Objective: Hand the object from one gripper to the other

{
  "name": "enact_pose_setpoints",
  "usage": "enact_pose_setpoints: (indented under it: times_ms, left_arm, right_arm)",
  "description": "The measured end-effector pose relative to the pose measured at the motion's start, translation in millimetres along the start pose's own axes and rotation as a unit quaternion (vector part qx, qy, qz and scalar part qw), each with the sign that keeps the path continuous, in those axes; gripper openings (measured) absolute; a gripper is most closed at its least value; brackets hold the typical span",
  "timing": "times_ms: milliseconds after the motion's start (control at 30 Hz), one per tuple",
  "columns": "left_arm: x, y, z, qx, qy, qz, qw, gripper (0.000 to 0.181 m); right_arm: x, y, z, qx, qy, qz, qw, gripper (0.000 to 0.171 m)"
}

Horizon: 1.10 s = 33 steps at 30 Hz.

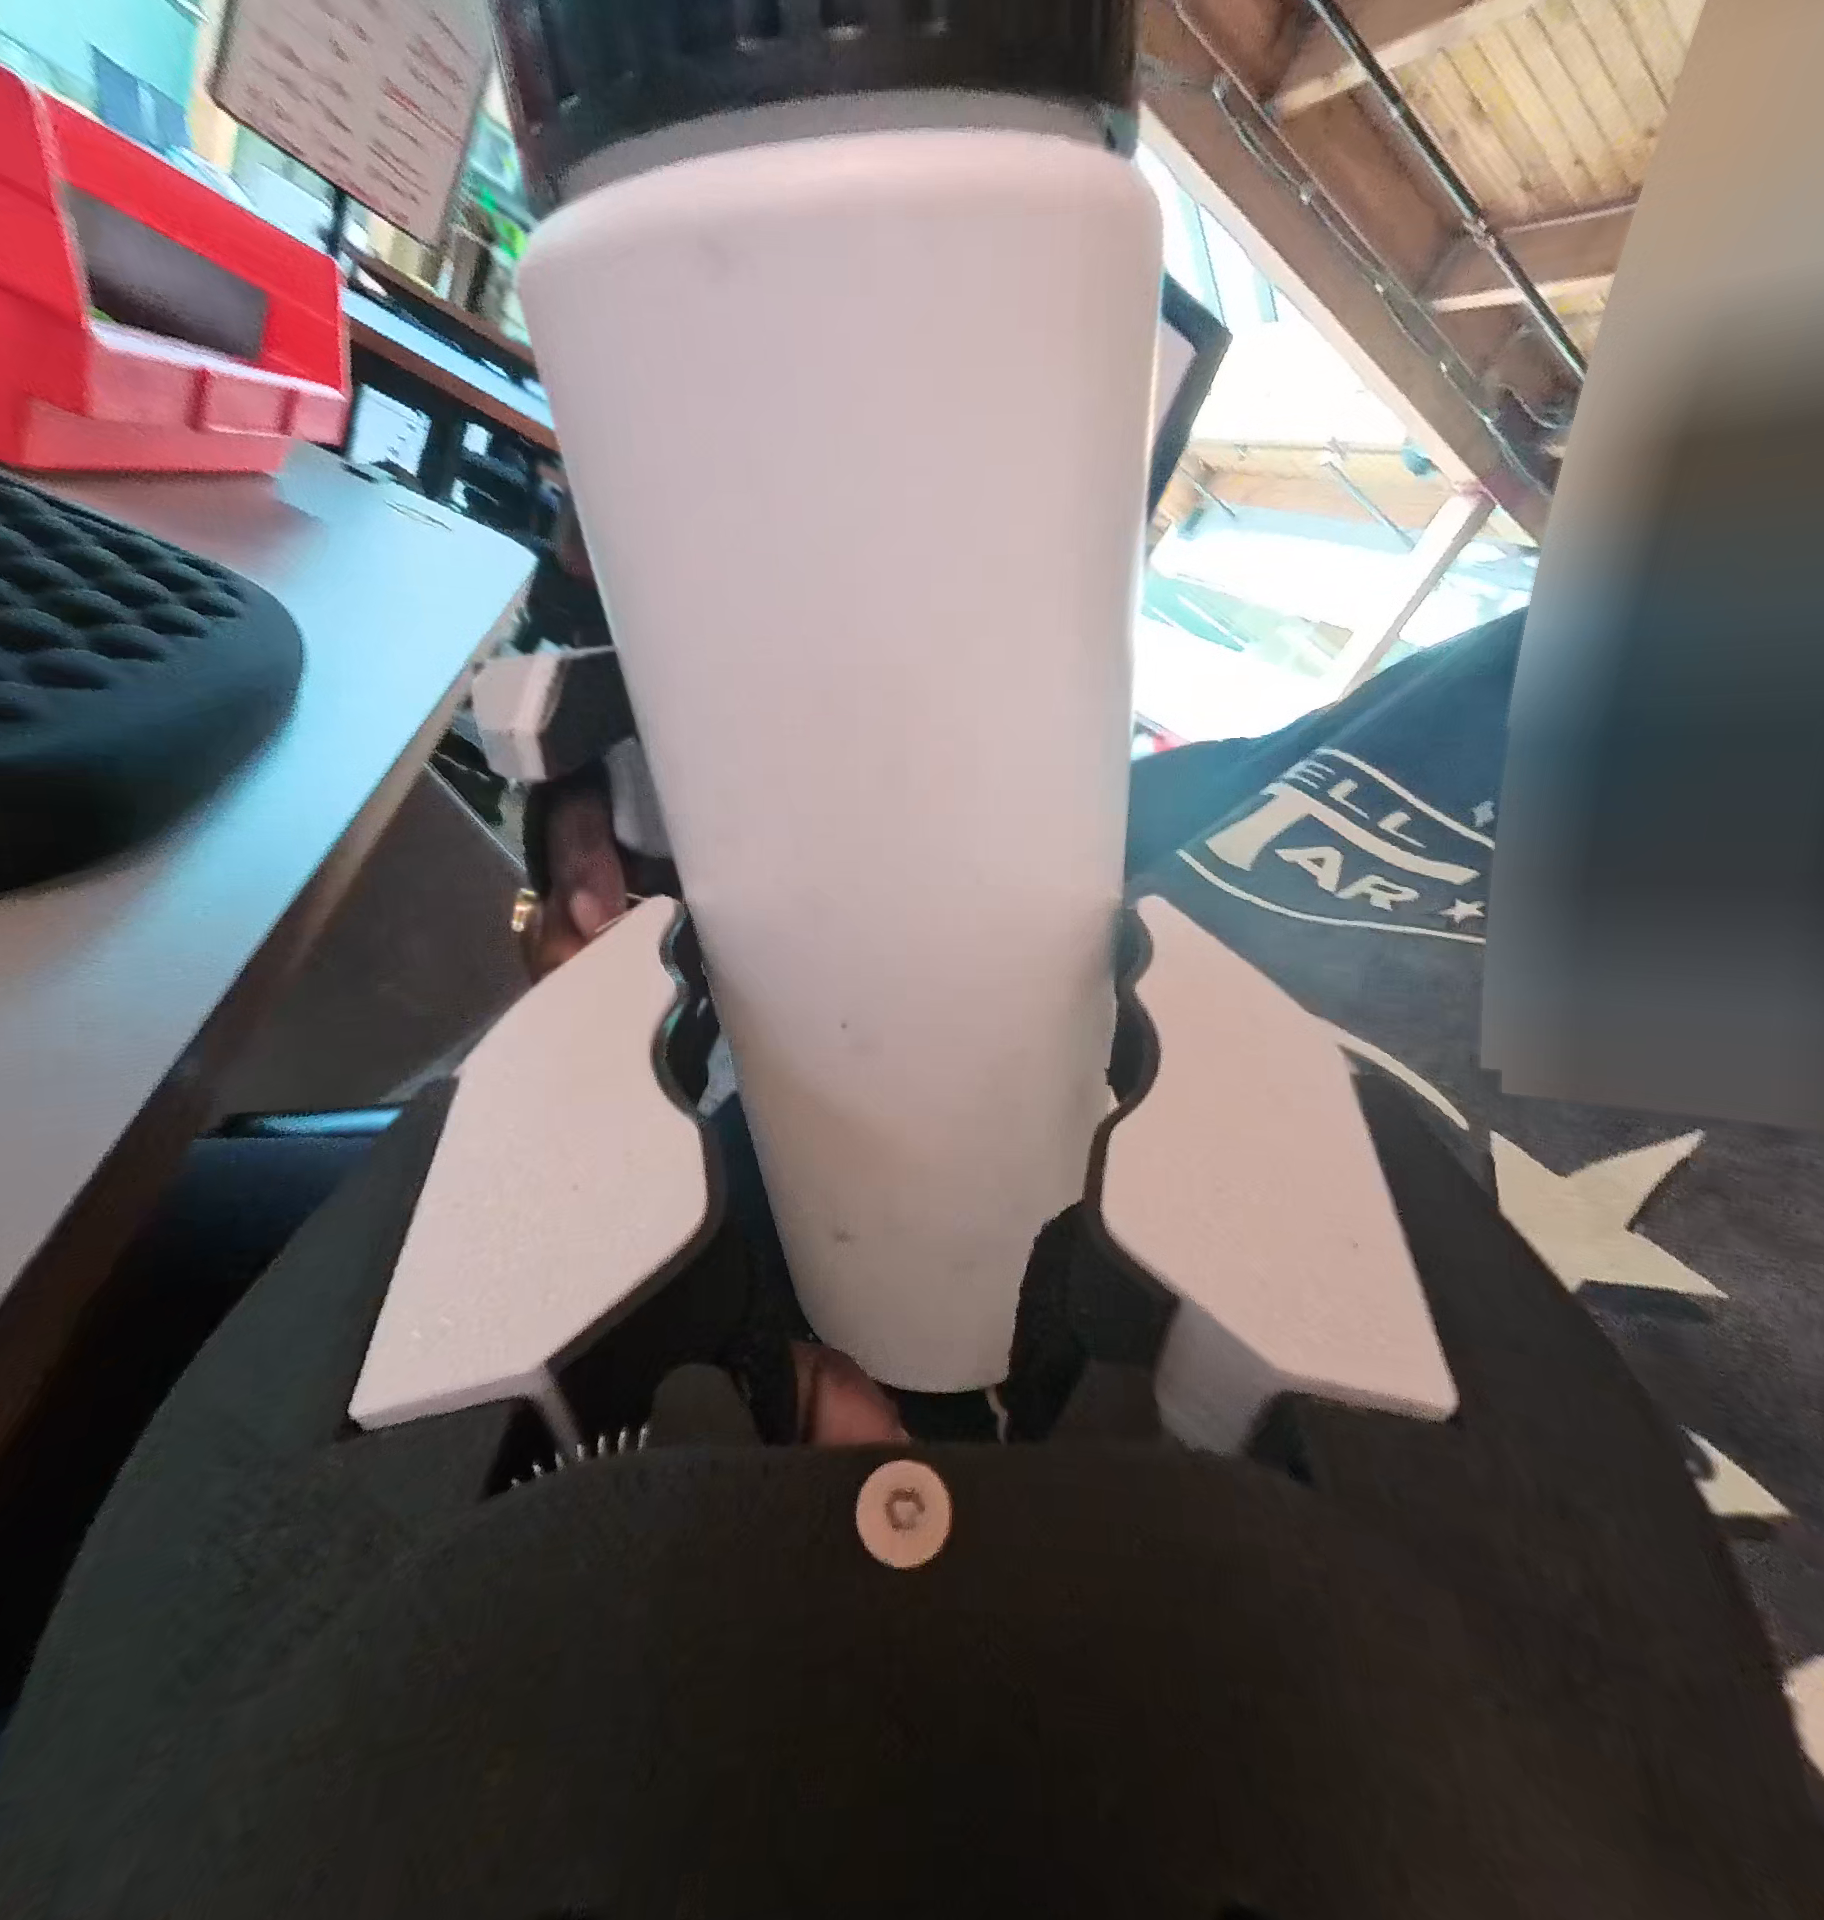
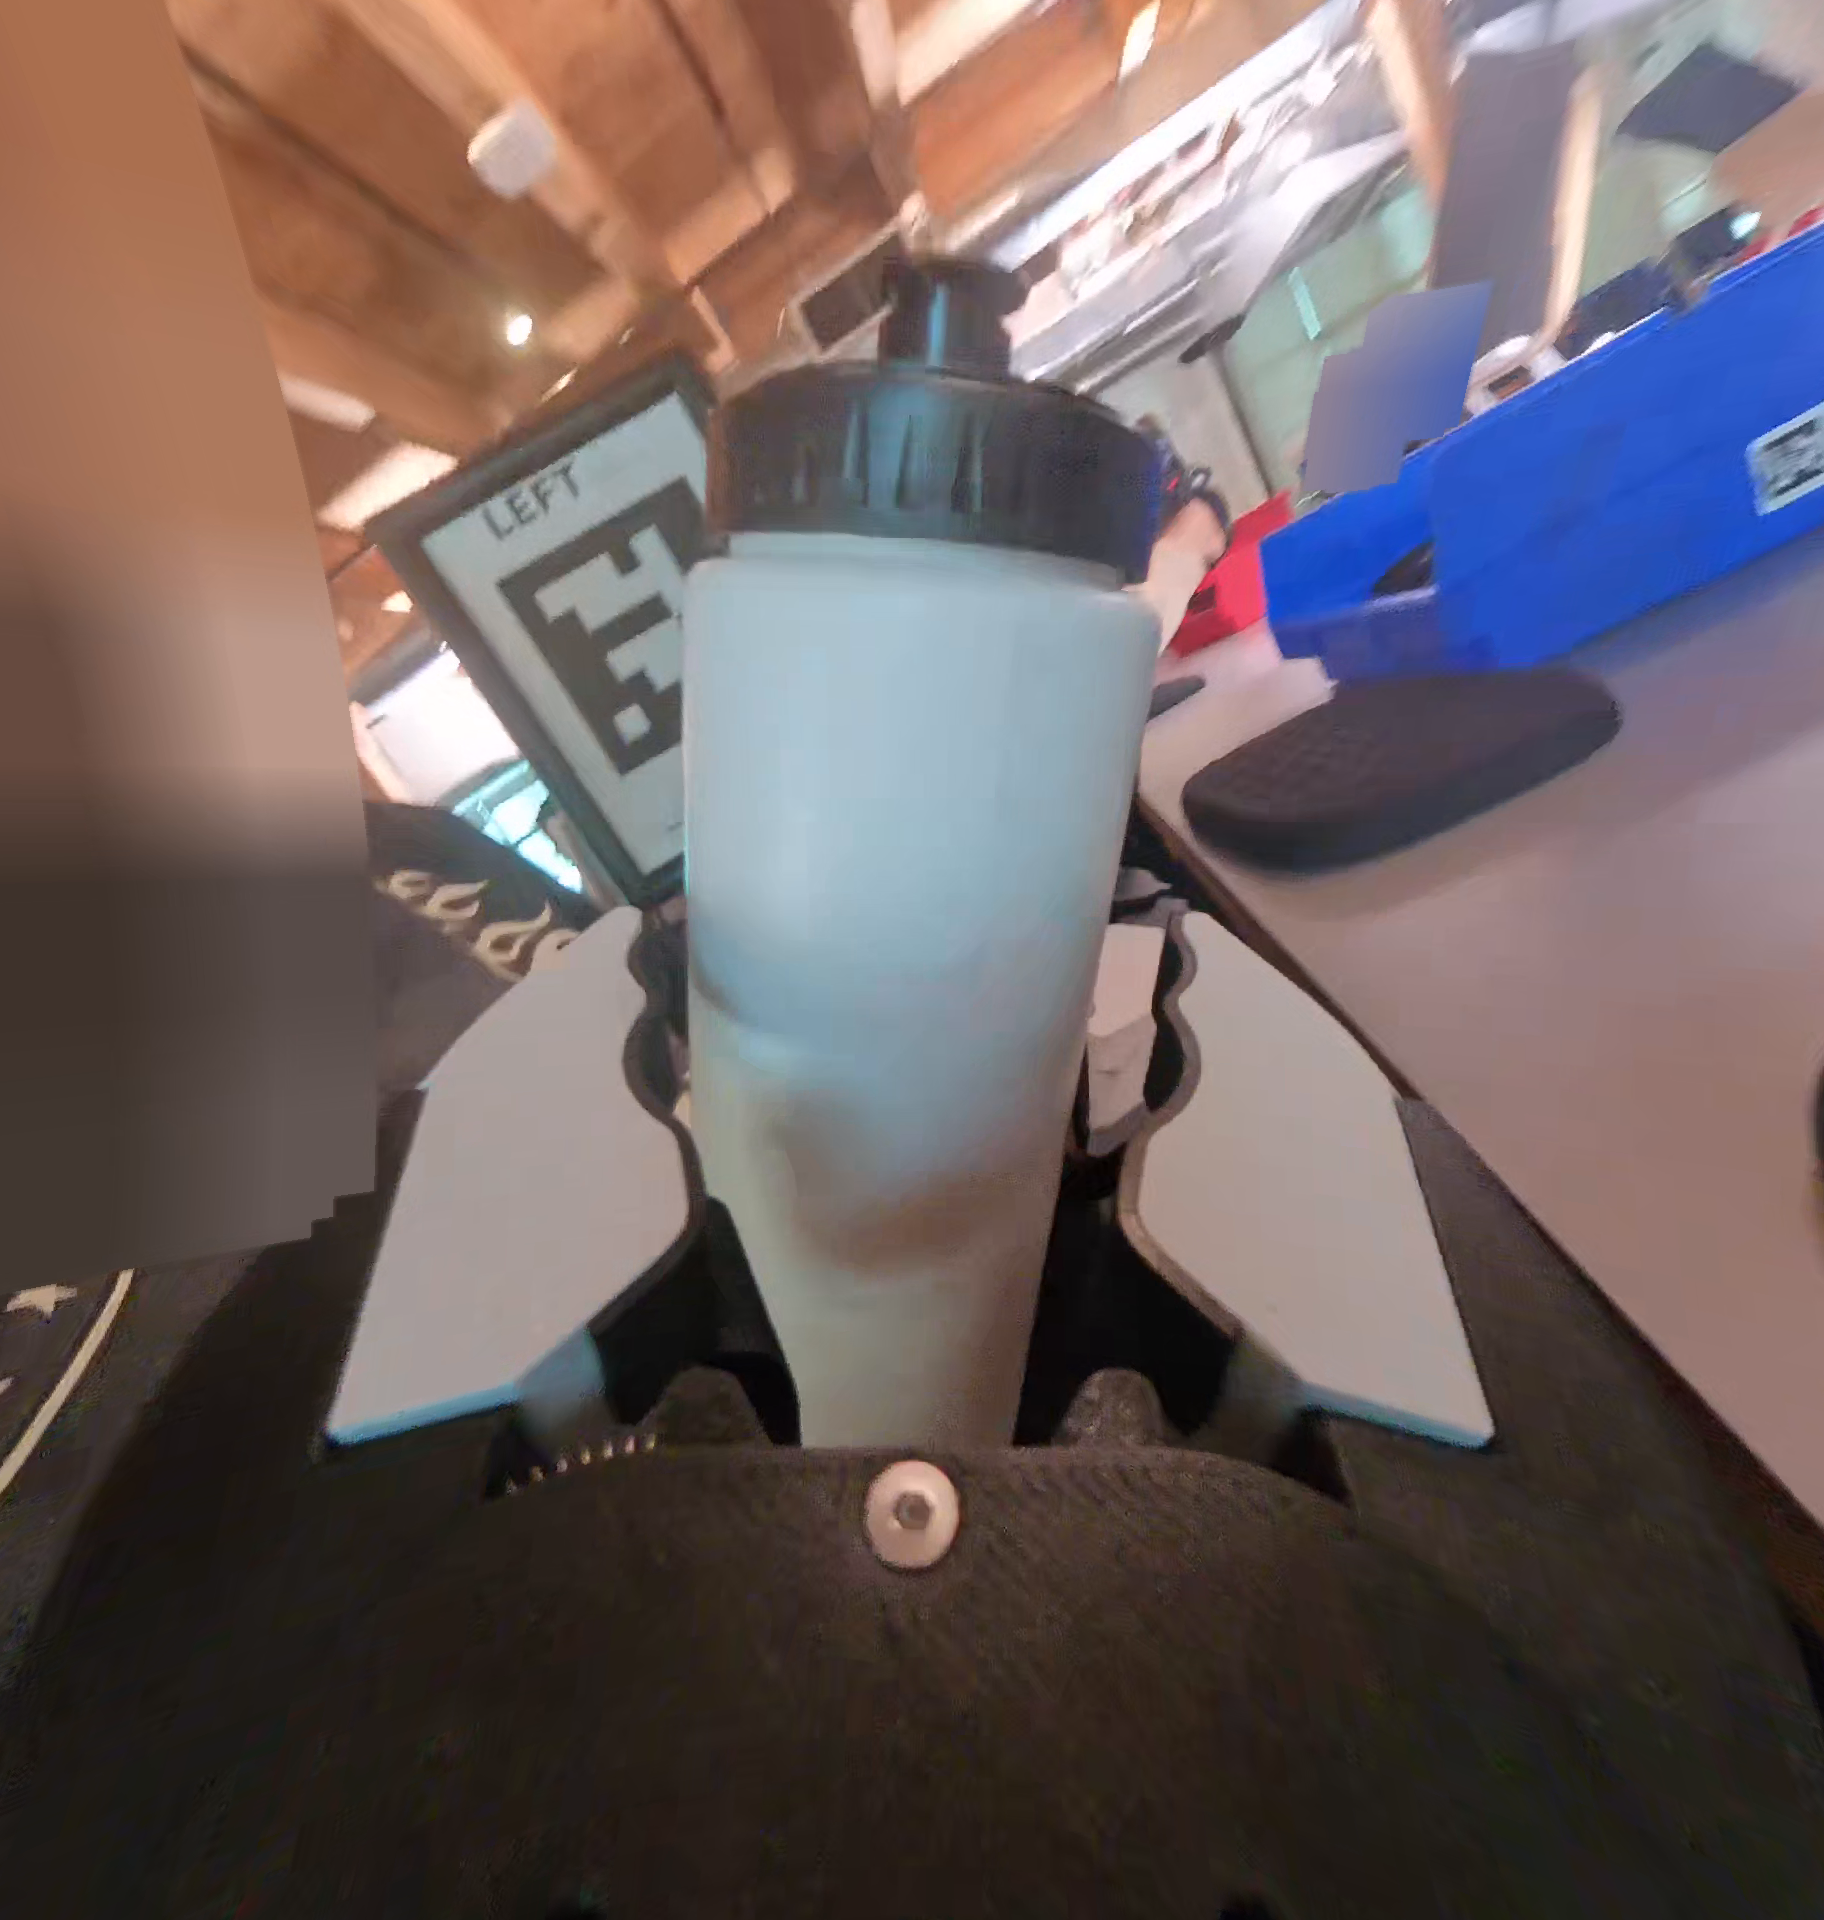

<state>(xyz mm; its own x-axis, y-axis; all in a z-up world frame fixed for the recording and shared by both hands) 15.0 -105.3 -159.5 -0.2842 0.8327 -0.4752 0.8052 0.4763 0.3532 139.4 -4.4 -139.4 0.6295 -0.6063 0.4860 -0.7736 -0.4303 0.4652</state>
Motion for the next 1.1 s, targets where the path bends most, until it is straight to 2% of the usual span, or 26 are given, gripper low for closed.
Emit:
enact_pose_setpoints:
  times_ms: [100, 233, 333, 400, 533, 700, 767, 833, 900, 1000, 1100]
  left_arm:
    - [-1.1, 3.6, 4.8, 0.024, -0.001, 0.007, 1.000, 0.077]
    - [0.0, 3.7, 4.2, 0.020, -0.012, 0.005, 1.000, 0.077]
    - [2.3, 3.6, -0.2, -0.012, -0.006, -0.015, 1.000, 0.076]
    - [4.7, 2.9, -4.5, -0.042, 0.013, -0.043, 0.998, 0.080]
    - [1.2, 4.8, -9.6, -0.050, 0.116, -0.104, 0.987, 0.095]
    - [-0.3, 20.8, 4.4, 0.041, 0.260, -0.187, 0.947, 0.098]
    - [1.9, 24.7, 9.0, 0.049, 0.280, -0.218, 0.934, 0.089]
    - [1.2, 24.9, 8.7, 0.032, 0.262, -0.211, 0.941, 0.087]
    - [-1.8, 22.3, 5.2, 0.012, 0.240, -0.178, 0.954, 0.086]
    - [-9.1, 17.5, -4.5, -0.048, 0.167, -0.102, 0.979, 0.086]
    - [-13.2, 13.1, -8.5, -0.062, 0.096, -0.033, 0.993, 0.086]
  right_arm:
    - [5.0, 4.9, 2.2, -0.026, -0.015, -0.017, 0.999, 0.089]
    - [5.0, 6.4, 2.9, -0.036, -0.022, -0.013, 0.999, 0.086]
    - [5.7, 7.4, -3.2, -0.036, -0.033, 0.014, 0.999, 0.085]
    - [6.3, 7.5, -8.5, -0.050, -0.072, 0.066, 0.994, 0.085]
    - [10.8, 5.0, -22.0, -0.121, -0.124, 0.173, 0.970, 0.085]
    - [16.7, 5.2, -22.1, -0.136, -0.217, 0.250, 0.934, 0.085]
    - [20.5, 9.0, -18.5, -0.136, -0.231, 0.247, 0.931, 0.085]
    - [23.0, 10.9, -18.4, -0.131, -0.250, 0.243, 0.928, 0.085]
    - [26.8, 11.7, -22.8, -0.128, -0.241, 0.198, 0.941, 0.082]
    - [28.8, 9.5, -28.1, -0.118, -0.175, 0.109, 0.971, 0.083]
    - [20.3, 10.3, -16.5, -0.026, -0.065, 0.037, 0.997, 0.090]
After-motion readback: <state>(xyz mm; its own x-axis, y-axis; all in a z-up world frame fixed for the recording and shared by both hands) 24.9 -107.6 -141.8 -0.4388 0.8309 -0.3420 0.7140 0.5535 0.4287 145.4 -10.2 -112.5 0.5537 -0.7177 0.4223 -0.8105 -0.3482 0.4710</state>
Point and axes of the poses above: each gripper's, where its closed fingertips meet, y out along the fingers, z out of its underside, x = y × z across the jaws, the point moved 9 cm from there along -y, back along the fingers, and after that the axes turned 15 degrees about -x, right-handed, at the moved point
